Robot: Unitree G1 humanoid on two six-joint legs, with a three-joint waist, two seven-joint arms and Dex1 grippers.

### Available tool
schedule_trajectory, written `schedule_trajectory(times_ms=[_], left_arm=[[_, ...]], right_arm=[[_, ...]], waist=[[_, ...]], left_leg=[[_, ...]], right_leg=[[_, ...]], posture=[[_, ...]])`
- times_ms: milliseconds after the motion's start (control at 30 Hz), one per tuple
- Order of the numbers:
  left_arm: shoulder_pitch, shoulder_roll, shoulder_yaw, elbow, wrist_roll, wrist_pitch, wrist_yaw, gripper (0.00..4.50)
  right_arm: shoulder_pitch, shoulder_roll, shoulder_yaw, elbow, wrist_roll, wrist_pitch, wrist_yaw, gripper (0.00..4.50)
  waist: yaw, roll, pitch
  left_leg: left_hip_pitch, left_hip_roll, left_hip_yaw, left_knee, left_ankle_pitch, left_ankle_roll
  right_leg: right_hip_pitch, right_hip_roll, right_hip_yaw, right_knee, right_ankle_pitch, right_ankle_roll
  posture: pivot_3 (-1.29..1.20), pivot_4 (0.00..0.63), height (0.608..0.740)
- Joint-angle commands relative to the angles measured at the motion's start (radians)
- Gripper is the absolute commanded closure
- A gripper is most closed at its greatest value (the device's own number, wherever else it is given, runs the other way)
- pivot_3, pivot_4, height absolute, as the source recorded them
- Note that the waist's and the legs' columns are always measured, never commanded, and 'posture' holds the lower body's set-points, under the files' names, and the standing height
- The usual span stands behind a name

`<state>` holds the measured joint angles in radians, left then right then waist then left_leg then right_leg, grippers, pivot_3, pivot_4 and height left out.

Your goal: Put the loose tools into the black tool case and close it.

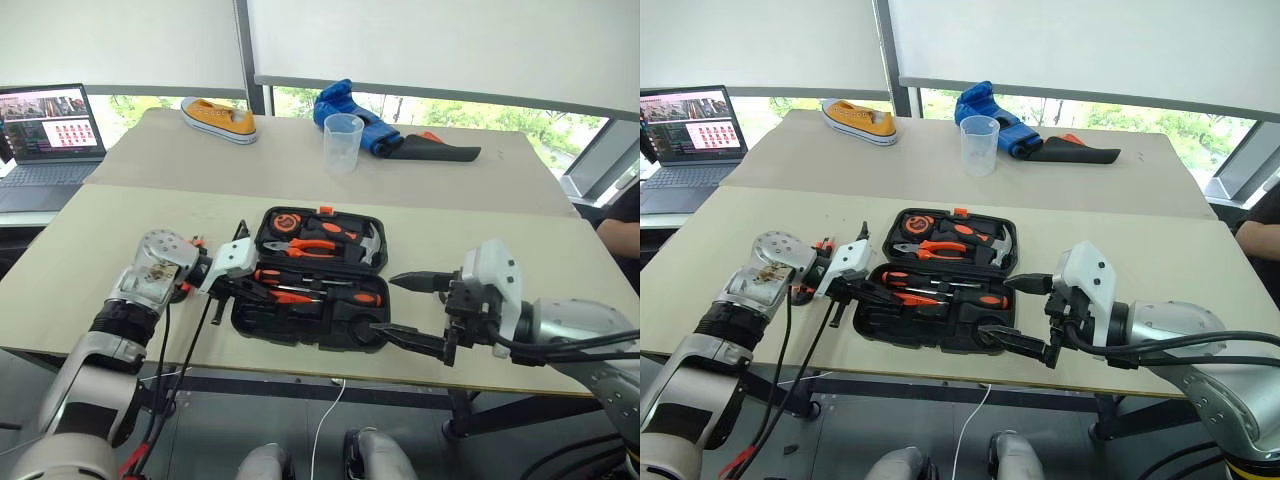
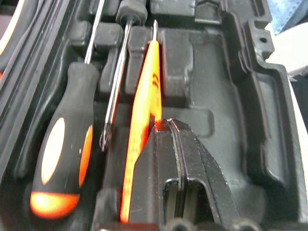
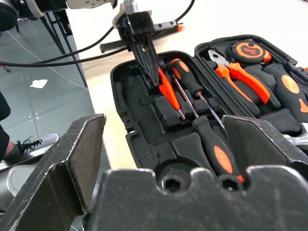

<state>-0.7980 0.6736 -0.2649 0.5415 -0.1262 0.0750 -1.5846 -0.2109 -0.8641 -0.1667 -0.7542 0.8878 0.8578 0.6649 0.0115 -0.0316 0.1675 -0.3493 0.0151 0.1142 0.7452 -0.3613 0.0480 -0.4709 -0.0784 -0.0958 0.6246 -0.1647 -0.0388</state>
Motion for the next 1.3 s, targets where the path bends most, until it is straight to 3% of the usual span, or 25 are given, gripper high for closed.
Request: schedule_trajectory(times_ms=[33,300,567,1033,1167,1267,1300], left_arm=[[-0.046,-0.009,0.046,-0.054,-0.057,0.075,-0.016,4.48],[-0.062,-0.042,0.040,-0.050,-0.046,0.072,-0.010,4.48],[-0.058,-0.078,0.017,0.068,0.036,-0.080,0.046,4.48],[-0.055,-0.107,0.003,0.172,0.068,-0.165,0.038,4.48],[-0.042,-0.109,0.012,0.169,0.060,-0.168,0.044,4.48],[-0.020,-0.071,0.064,0.070,0.003,-0.068,0.043,4.48],[-0.010,-0.054,0.085,0.032,-0.017,-0.024,0.045,4.24]], right_arm=[[-0.002,0.005,-0.010,-0.024,0.018,-0.011,-0.011,0.00],[-0.005,0.011,-0.006,-0.020,0.016,-0.009,-0.016,0.00],[0.012,0.008,-0.012,-0.034,0.025,-0.007,-0.025,0.00],[0.021,-0.012,-0.027,-0.035,0.049,-0.005,-0.032,0.00],[0.020,-0.020,-0.026,-0.034,0.052,-0.008,-0.032,0.00],[0.006,-0.017,-0.007,-0.022,0.038,-0.018,-0.022,0.00],[-0.002,-0.014,0.003,-0.013,0.032,-0.021,-0.019,0.00]], waist=[[0.001,0.000,0.000],[0.001,0.000,0.000],[0.000,0.000,0.000],[0.000,0.000,0.000],[0.000,0.000,0.000],[-0.001,0.000,0.000],[-0.003,0.000,0.000]], left_leg=[[0.000,0.000,0.000,0.000,0.000,0.000],[-0.002,0.000,-0.001,0.001,0.000,0.001],[-0.002,0.000,-0.001,0.001,0.000,0.001],[-0.001,0.000,0.000,0.001,0.000,0.001],[-0.001,0.000,0.000,0.001,-0.001,0.001],[-0.001,0.000,0.000,0.001,-0.001,0.001],[-0.001,0.000,0.000,0.001,-0.001,0.001]], right_leg=[[0.000,0.000,0.000,0.000,0.000,0.000],[0.000,0.000,-0.001,0.000,0.000,0.001],[0.000,0.000,-0.001,-0.001,0.001,0.001],[0.000,0.000,0.000,-0.001,0.001,0.001],[0.000,0.000,0.000,-0.001,0.001,0.001],[0.000,0.000,0.000,-0.001,0.001,0.001],[0.000,0.000,0.000,-0.001,0.001,0.001]], posture=[[0.00,0.150,0.724],[0.00,0.150,0.724],[0.00,0.150,0.724],[0.00,0.150,0.724],[0.00,0.150,0.724],[0.00,0.150,0.724],[0.00,0.150,0.724]])
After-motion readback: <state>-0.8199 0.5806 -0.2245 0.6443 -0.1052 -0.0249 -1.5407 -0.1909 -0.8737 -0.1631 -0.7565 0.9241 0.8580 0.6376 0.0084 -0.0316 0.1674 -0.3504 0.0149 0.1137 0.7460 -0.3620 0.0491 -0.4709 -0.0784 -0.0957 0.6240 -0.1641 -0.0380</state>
